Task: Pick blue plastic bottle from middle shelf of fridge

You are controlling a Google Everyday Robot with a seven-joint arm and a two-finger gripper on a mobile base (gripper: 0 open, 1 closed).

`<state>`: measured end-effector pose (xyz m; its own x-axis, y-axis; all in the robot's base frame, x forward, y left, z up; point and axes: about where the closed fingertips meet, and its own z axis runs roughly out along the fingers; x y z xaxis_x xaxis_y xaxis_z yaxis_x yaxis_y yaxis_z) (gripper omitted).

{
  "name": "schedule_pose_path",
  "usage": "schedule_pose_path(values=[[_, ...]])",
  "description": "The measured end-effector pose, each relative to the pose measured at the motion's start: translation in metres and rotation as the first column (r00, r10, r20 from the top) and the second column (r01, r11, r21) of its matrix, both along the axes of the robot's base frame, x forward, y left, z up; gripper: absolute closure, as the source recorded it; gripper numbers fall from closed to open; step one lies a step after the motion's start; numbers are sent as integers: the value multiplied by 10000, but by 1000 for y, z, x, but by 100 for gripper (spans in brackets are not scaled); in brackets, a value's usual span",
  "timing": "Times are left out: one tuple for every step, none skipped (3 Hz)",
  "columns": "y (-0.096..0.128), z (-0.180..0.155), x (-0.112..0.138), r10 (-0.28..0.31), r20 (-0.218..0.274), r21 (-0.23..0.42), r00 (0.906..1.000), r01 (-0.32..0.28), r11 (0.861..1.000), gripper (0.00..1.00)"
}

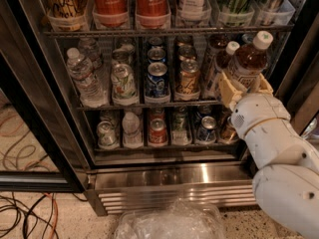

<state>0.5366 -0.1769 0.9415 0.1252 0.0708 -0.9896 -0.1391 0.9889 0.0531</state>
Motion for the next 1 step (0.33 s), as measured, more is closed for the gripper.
schedule_pose_path(values=[[0,-4,-24,757,-549,-238,9956,-771,9967,100]])
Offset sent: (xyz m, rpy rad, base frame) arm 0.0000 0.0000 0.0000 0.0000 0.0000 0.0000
